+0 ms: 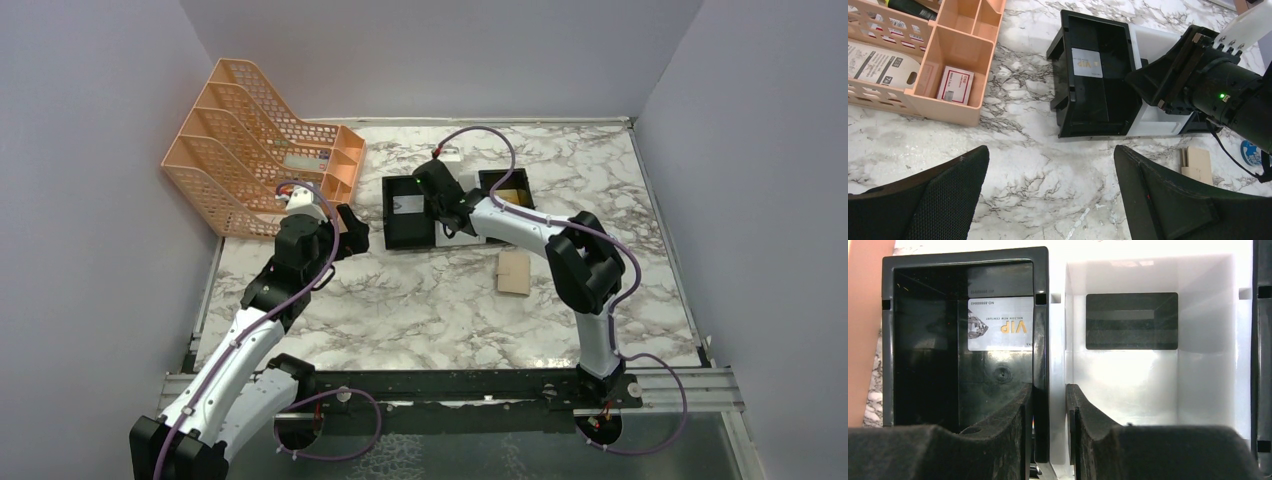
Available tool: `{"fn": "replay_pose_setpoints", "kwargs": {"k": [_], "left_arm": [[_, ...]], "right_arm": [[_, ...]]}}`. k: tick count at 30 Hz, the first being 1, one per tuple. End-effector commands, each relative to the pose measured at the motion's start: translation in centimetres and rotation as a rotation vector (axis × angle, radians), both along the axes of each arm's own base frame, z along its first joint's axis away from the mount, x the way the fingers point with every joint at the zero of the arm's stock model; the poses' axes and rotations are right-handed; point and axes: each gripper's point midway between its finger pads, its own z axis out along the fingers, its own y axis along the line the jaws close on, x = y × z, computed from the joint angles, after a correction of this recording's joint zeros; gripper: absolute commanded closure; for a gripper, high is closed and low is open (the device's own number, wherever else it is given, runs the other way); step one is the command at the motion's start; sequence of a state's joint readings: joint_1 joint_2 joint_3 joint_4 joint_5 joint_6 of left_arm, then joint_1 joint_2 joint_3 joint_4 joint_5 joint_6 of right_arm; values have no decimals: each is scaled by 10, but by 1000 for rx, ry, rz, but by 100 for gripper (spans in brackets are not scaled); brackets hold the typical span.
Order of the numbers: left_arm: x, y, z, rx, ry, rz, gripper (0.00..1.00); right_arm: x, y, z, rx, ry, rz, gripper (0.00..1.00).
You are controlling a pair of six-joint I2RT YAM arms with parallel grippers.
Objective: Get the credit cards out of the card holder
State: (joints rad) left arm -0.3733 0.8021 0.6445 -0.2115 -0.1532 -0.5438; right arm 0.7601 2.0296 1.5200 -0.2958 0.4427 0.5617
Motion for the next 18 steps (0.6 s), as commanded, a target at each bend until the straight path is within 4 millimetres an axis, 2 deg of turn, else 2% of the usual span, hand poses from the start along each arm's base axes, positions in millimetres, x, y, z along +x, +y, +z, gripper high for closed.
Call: {"fn": "replay_pose_setpoints", "kwargs": {"k": [1,5,8,11,14,16,18], "left_arm": [[-2,-6,4,-27,3,-23,1],[-3,-8,2,-24,4,-38,1],[-3,-9,1,-16,5,-53,1],[-3,-10,1,-18,0,-54,1],[-2,-11,1,-20,-3,-62,1],[-2,-12,2,-15,-3,-72,1],[-3,-12,1,-10,-3,-77,1]], "right_arm": [[2,-16,-1,-35,-20,-69,85],[-4,-6,-4,-24,-2,19,80],[-8,1,8,-3,-7,81,60],[-13,10,36,47,-34,151,47],[-23,7,72,80,-80,197,35],[-35,-2,88,79,-99,225,29],[-51,-22,99,81,-130,217,22]]}}
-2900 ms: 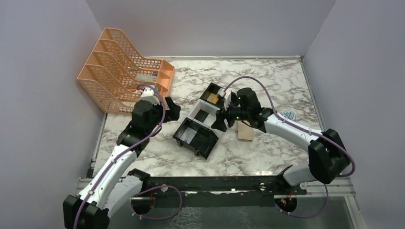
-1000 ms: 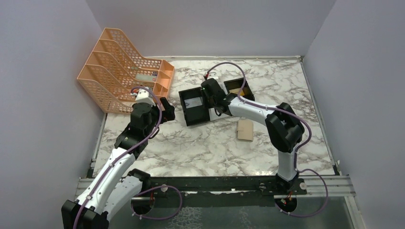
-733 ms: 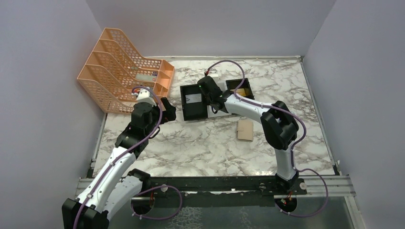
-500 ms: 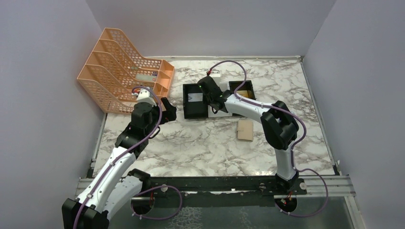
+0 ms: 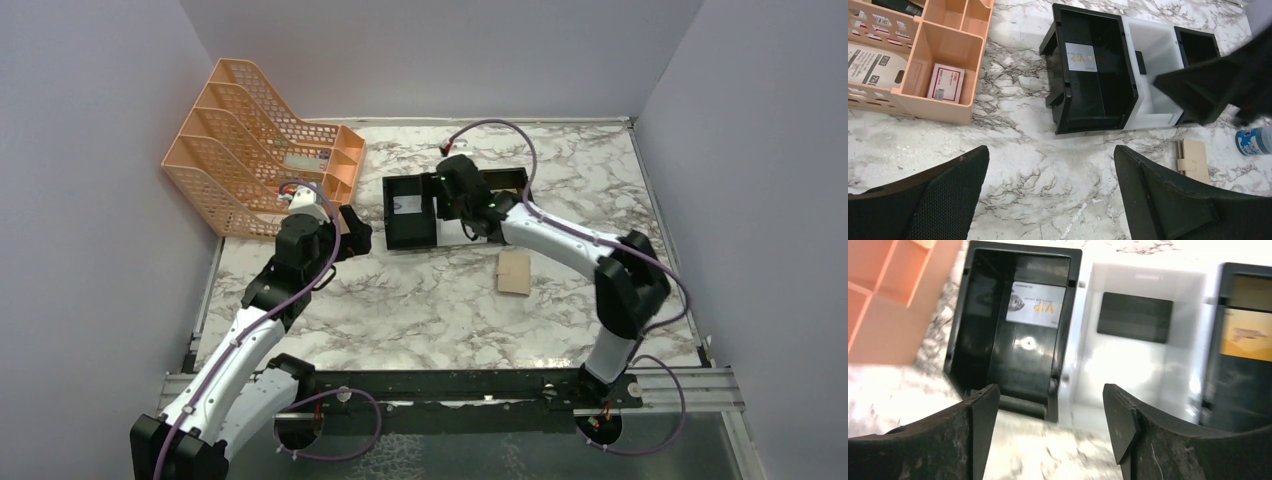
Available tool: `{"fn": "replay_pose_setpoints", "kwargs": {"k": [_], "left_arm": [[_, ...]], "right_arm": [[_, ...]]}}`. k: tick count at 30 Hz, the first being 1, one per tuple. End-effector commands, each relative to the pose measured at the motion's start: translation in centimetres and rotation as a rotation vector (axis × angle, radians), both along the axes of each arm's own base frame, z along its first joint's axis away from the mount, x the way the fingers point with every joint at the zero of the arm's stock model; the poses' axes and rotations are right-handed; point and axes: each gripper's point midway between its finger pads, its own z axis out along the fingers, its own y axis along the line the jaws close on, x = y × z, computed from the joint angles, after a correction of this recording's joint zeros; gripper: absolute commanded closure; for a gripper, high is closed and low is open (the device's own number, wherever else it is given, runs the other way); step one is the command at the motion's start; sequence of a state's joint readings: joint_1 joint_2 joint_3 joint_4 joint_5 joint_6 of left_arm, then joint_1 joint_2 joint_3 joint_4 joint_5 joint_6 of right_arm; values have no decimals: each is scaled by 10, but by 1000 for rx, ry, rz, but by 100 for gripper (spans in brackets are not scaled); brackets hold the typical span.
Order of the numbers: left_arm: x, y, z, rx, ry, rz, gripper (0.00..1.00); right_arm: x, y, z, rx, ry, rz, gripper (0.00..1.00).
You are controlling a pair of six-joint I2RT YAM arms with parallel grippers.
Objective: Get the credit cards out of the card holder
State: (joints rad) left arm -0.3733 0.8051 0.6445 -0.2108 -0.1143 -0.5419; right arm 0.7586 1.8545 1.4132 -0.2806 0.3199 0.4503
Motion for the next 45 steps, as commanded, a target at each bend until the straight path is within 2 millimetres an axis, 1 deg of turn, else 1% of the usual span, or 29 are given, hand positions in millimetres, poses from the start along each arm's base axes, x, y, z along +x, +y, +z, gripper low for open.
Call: {"fn": "replay_pose_setpoints", "kwargs": {"k": [1,3,4,7,9,10,14,16,17,19,21,24,25,26,28,30,32,35,38,40,41,42,44,45], "left_arm": [[-2,-6,0,2,-3,-44,1],[-5,-7,-6,-2,13,-54,1],[-7,-9,-9,-9,20,-62,1],[-12,-15,-18,-23,44,-95,1],[-13,-19,-19,-31,51,-117,1],[-13,-20,-18,-33,50,-125,1],[-11,-24,-11,-37,29,-146,1],[-11,-26,-8,-39,29,-155,1],[-12,-28,-8,-40,27,-169,1],[-14,-31,-10,-39,26,-198,1],[-15,-34,-14,-55,37,-203,1],[-13,-41,-8,-67,43,-239,1],[-12,-43,-6,-63,42,-252,1],[-10,-45,-3,-56,36,-264,1],[-7,-45,2,-35,19,-274,1],[-5,-46,4,-12,9,-291,1],[-5,-48,2,-1,20,-315,1],[-12,-59,-7,-19,54,-385,1],[-22,-72,-23,-43,116,-448,1],[-31,-84,-30,-51,146,-493,2],[-35,-89,-32,-50,155,-509,2],[-39,-94,-34,-49,157,-527,2],[-45,-101,-34,-42,155,-548,2],[-45,-103,-34,-40,153,-551,2]], "right_arm": [[-32,-31,58,57,-107,41,17],[-50,-55,56,46,-114,14,12],[-57,-69,52,32,-111,-10,10],[-77,-109,29,-8,-42,-88,8],[-85,-127,12,-8,14,-117,8],[-90,-136,0,1,56,-149,8],[-101,-152,-27,49,145,-194,13],[-105,-156,-38,90,208,-190,16],[-106,-159,-43,101,237,-193,19],[-109,-166,-53,94,253,-203,21],[-110,-174,-60,97,251,-216,22],[-108,-190,-66,140,260,-225,24],[-107,-194,-68,181,288,-221,27],[-106,-195,-68,220,301,-205,31],[-107,-195,-70,261,315,-187,33],[-111,-198,-76,262,330,-196,33],[-117,-202,-86,256,357,-213,36],[-126,-202,-97,269,383,-203,42],[-131,-201,-102,278,394,-202,49],[-132,-204,-107,263,396,-214,49],[-134,-206,-110,258,395,-218,53],[-135,-205,-111,261,392,-214,60],[-136,-199,-108,294,371,-178,70],[-137,-196,-106,309,364,-162,78]]}}
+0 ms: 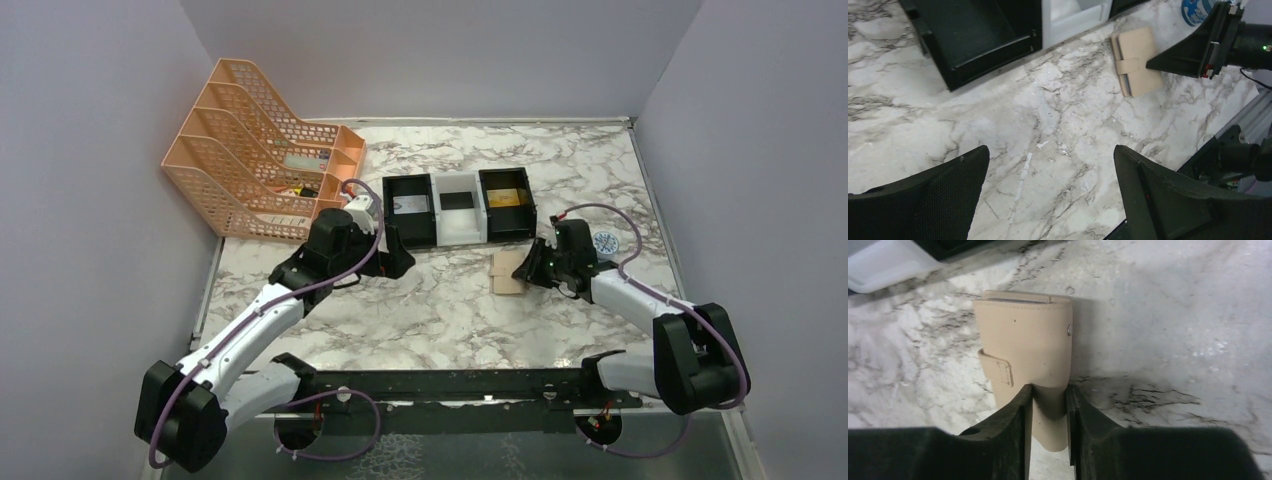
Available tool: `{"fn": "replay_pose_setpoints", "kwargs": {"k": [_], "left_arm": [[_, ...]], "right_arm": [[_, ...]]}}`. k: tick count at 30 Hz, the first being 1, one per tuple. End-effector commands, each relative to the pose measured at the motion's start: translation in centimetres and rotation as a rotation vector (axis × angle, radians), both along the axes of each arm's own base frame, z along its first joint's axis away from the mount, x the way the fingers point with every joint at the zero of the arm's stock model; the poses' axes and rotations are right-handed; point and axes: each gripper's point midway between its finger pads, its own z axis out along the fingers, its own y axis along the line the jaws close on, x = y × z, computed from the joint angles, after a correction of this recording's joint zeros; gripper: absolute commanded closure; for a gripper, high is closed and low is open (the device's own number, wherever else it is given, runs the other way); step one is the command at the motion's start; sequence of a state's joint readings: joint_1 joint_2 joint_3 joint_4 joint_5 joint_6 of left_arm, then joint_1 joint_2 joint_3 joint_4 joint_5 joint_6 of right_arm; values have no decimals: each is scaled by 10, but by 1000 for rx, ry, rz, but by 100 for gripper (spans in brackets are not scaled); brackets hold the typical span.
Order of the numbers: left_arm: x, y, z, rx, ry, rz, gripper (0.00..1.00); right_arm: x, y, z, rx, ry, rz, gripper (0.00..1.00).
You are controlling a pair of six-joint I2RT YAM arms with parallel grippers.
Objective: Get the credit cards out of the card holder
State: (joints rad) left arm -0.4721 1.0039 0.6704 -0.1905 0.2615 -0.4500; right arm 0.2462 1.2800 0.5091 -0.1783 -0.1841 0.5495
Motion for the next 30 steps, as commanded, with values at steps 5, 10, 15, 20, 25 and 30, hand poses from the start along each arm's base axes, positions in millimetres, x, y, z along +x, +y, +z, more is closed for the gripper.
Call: {"fn": "replay_pose_setpoints", "kwargs": {"k": [5,10,15,20,25,30], "left_arm": [[-11,-21,9,-32,-40,-65,2],[-12,-16,14,-45,-68,-33,2],[-9,-5,22,-47,-96,35,1],[-1,7,28,-20,-127,110,1],[9,26,30,13,-129,242,1],[14,52,28,20,-117,422,1]], "right_arm": [[-7,17,18,101,-109,104,98],[-19,19,37,106,-132,165,98],[-31,21,52,103,-90,163,96],[-31,22,60,-88,-47,156,95],[-30,11,66,-375,-20,117,94],[-23,7,79,-483,-85,108,93]]}}
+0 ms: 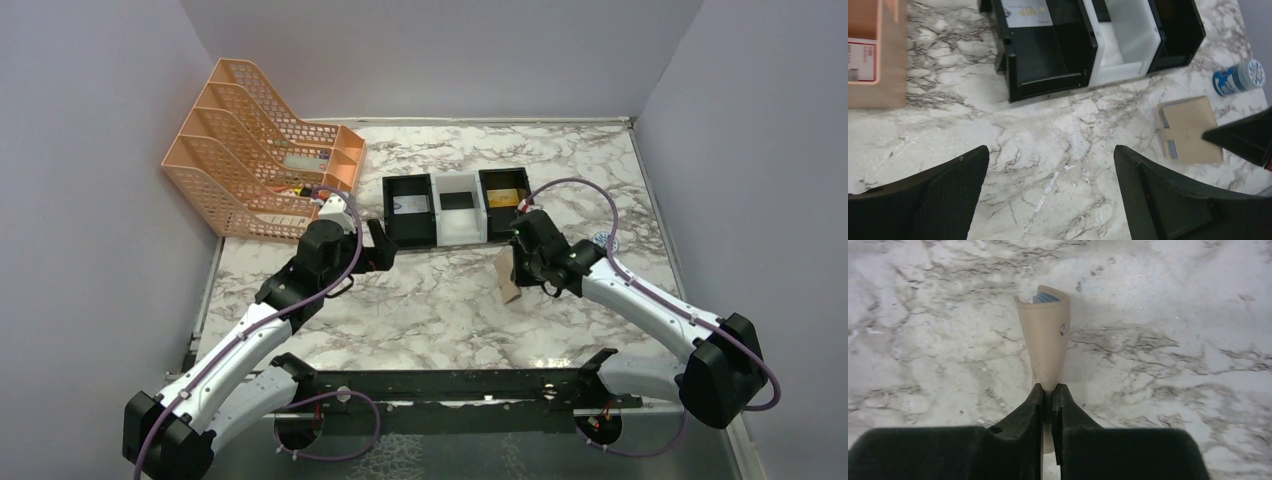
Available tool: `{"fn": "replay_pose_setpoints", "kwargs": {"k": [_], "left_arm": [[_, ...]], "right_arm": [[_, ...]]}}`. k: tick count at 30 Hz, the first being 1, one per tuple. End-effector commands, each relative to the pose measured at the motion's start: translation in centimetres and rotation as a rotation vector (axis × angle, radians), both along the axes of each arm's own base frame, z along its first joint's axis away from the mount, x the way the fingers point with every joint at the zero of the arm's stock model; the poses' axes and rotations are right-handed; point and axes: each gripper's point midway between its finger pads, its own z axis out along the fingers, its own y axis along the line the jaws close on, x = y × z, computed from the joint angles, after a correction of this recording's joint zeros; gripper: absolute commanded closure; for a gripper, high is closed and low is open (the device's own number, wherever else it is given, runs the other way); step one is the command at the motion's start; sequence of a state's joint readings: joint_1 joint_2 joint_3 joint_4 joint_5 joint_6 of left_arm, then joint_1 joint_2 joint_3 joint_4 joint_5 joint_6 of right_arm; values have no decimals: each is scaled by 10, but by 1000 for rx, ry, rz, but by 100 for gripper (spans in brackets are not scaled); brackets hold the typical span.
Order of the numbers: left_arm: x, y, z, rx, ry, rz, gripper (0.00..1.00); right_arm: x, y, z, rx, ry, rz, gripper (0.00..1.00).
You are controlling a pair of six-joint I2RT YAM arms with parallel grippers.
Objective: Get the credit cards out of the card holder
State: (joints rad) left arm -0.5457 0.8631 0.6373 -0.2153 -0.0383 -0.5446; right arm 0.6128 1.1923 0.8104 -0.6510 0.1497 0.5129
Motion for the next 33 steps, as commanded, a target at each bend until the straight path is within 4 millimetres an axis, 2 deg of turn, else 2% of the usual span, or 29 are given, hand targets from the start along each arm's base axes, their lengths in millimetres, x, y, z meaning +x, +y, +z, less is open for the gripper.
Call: {"fn": "replay_pose_setpoints", "kwargs": {"k": [1,5,10,12,14,16,19,21,22,24,25,27,31,33], "left_arm": [[10,29,10,-6,-26,212,1],[12,38,10,4,-30,263,1],[13,41,9,5,-29,282,1],[13,41,9,8,-28,286,1],[13,41,7,10,-24,287,1],[13,40,5,12,-17,283,1],[12,36,3,12,-5,262,1],[11,33,0,10,8,247,1],[11,31,0,7,11,235,1],[9,24,-2,0,15,190,1],[7,18,-3,-9,14,156,1],[4,5,-5,-34,16,80,1],[-6,-25,-14,-91,54,-85,1],[-11,-36,-23,-99,97,-144,1]], "right_arm": [[9,-27,13,-190,-88,-70,93],[13,-23,6,-261,-72,-48,93],[6,3,-13,-306,-31,20,89],[2,24,-14,-265,-27,75,86],[-5,58,-10,-135,-10,180,76],[-15,93,5,33,-9,305,67],[-19,120,33,202,-60,372,49],[-18,121,43,222,-95,383,47],[-16,117,46,211,-105,359,45],[-6,101,45,152,-141,275,36],[-1,92,42,116,-157,232,32],[5,76,32,58,-175,165,29],[8,61,4,73,-104,121,29],[10,57,-12,136,-56,110,34]]}}
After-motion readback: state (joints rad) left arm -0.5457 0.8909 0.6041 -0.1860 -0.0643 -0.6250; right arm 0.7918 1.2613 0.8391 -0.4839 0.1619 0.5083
